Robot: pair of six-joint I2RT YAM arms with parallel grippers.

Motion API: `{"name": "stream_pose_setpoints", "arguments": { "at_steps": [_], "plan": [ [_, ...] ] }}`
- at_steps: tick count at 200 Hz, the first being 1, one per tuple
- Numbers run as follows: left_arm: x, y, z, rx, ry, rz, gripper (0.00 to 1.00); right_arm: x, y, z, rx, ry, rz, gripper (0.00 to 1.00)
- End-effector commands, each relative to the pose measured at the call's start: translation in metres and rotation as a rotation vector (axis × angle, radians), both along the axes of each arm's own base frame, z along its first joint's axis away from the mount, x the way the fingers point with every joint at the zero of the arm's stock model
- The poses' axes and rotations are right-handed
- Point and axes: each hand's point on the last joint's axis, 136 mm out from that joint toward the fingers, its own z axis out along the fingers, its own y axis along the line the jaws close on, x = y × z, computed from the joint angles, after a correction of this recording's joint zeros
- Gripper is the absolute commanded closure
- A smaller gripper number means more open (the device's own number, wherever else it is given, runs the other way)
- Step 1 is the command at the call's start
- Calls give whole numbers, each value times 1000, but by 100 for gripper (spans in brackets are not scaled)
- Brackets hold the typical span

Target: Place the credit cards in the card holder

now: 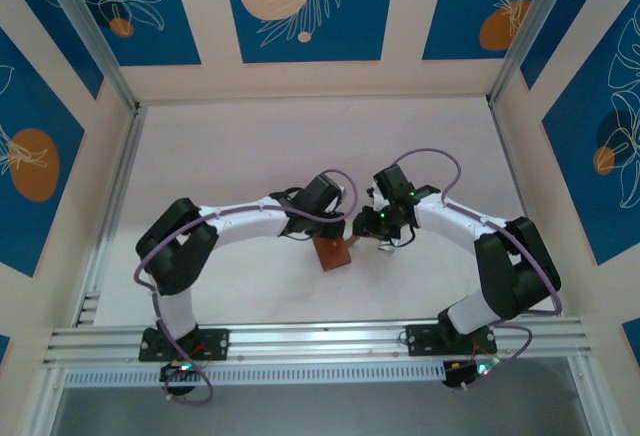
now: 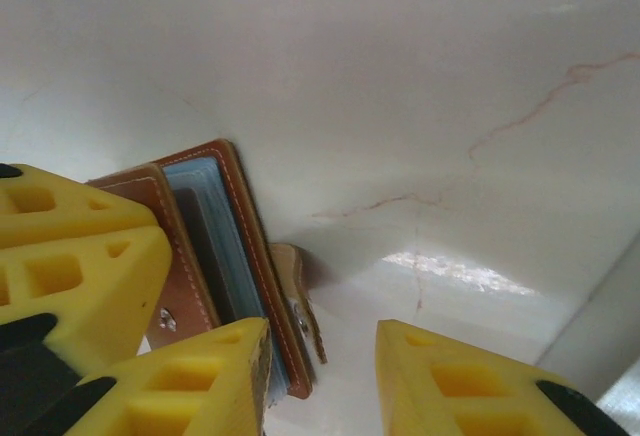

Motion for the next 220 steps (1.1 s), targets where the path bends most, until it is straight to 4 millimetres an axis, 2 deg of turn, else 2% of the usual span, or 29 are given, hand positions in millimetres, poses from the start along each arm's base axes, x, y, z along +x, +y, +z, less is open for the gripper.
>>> {"name": "stream_pose_setpoints", "arguments": {
  "at_steps": [1,38,74,118,183,220],
  "plan": [
    [-6,1,-14,4,33,3,87,-5,4,-6,29,20,27,68],
    [-9,7,-26,27,47,13,87,-4,5,-12,31,32,31,74],
    [-11,10,-34,39,55,19,87,-6,6,-9,40,31,33,82],
    [-12,10,-40,44,67,19,88,-8,7,1,60,10,44,84],
    [-12,11,-42,49,67,21,88,-9,11,0,81,23,55,84],
    [-13,12,-44,52,70,20,88,-10,13,3,90,18,61,89]
  ]
}}
